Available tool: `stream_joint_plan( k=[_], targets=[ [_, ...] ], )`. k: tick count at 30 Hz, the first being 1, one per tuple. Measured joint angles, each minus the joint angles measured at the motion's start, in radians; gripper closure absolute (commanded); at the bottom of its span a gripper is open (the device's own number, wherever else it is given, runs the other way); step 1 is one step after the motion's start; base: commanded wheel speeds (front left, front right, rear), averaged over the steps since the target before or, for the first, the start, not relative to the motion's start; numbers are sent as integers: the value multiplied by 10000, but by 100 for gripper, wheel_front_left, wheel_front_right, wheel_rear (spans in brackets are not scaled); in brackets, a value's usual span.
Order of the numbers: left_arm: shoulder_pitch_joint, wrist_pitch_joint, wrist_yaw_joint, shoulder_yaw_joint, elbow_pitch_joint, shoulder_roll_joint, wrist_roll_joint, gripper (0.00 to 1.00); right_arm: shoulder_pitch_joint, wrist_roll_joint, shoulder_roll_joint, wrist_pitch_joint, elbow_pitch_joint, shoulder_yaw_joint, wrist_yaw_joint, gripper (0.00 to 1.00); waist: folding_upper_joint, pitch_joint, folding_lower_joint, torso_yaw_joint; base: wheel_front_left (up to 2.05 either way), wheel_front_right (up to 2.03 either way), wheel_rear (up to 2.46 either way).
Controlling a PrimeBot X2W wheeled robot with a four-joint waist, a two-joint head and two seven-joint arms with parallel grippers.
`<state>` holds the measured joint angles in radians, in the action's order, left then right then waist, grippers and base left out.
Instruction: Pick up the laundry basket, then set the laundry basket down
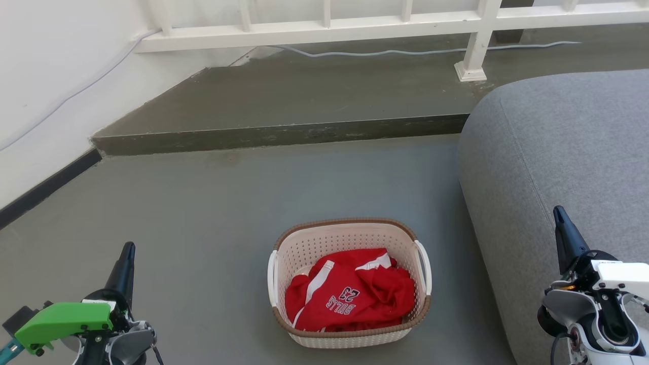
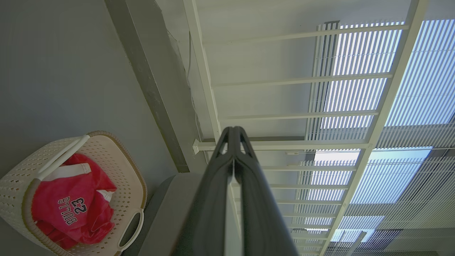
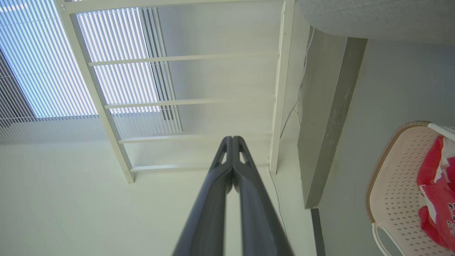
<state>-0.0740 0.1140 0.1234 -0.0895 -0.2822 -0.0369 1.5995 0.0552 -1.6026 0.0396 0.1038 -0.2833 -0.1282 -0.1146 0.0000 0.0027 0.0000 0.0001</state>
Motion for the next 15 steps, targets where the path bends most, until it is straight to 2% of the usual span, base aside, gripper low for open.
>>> stream_joint_plan(
  k=[15],
  targets=[
    [-1,-2,2,0,10,0,0,100,18,-2,-2,27,6,-6,-42,100,0,1,0,-1,0,0,0]
  ],
)
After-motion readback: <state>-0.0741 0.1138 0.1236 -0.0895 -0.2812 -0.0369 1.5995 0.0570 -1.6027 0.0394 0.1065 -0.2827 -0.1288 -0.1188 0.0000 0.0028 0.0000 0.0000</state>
